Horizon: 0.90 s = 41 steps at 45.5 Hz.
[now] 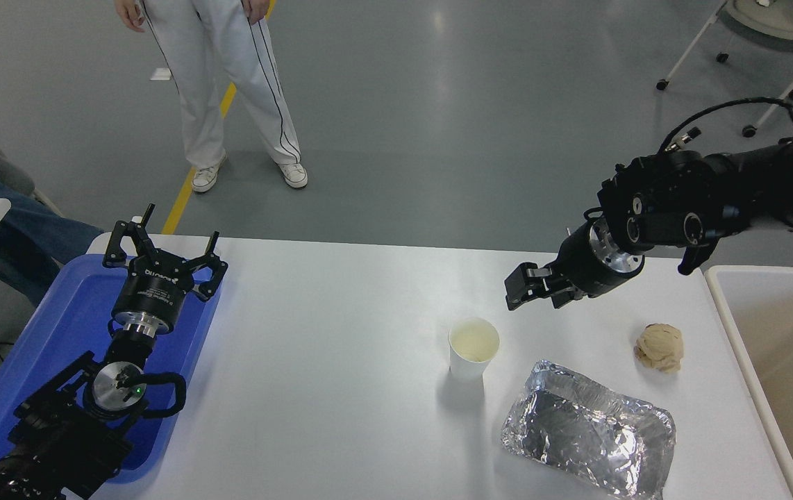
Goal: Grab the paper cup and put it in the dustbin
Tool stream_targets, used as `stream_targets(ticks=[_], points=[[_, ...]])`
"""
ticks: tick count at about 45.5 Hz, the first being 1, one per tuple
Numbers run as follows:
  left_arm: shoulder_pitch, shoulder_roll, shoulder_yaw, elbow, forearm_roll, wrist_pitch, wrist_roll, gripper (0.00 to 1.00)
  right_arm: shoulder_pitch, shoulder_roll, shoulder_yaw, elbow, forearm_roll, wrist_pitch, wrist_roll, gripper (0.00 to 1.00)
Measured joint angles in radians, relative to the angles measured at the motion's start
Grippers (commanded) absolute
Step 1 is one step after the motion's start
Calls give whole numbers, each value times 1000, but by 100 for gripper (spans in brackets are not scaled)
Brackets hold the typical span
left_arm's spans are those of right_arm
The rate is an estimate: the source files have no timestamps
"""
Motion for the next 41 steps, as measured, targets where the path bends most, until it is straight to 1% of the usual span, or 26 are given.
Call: stream_targets(ticks=[17,21,28,31,41], points=[[0,0,0,0,1,-1,2,100,-117,37,56,-89,4,-23,-7,74],[0,0,0,0,1,-1,2,100,-143,52,59,-111,4,-25,-9,78],[0,0,1,0,1,-1,2,100,-197,69,64,-148,5,-36,-11,78],[0,0,1,0,1,-1,2,100,-217,73,65,-158,5,-55,-12,82],[0,0,0,0,1,-1,2,100,-254,82,64,-173,5,-128,-15,82]])
